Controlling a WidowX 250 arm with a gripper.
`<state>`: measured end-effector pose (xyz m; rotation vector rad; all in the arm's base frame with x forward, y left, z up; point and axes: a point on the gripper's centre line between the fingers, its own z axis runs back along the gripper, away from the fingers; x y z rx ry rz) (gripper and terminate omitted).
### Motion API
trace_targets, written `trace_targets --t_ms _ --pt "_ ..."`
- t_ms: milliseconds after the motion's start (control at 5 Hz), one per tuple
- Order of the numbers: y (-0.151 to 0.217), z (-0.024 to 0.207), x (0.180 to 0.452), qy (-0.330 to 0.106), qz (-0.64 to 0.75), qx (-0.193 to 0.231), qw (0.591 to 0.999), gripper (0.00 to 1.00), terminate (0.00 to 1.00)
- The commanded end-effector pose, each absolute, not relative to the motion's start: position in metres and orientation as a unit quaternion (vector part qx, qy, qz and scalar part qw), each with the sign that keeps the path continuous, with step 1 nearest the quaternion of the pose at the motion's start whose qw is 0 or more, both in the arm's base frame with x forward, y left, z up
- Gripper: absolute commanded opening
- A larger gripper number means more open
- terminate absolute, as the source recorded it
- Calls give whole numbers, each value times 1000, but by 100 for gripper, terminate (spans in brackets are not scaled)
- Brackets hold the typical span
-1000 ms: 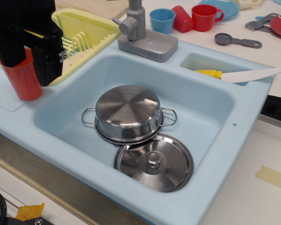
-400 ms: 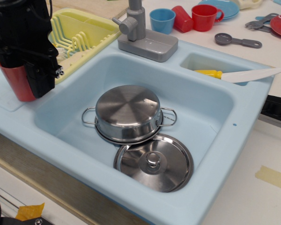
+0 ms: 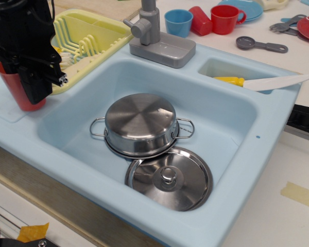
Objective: Put cup from anywhere into sink
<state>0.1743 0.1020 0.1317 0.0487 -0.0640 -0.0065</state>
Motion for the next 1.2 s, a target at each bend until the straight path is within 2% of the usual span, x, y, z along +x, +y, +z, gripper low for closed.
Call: trace_targets --t_ms 0,400,800,1000 --pt "97 144 170 -51 0 38 998 0 0" --pt "53 171 180 -70 -10 57 996 0 0" --pt "25 171 194 -112 -84 69 988 0 0" --pt "18 171 205 -134 -111 71 982 100 0"
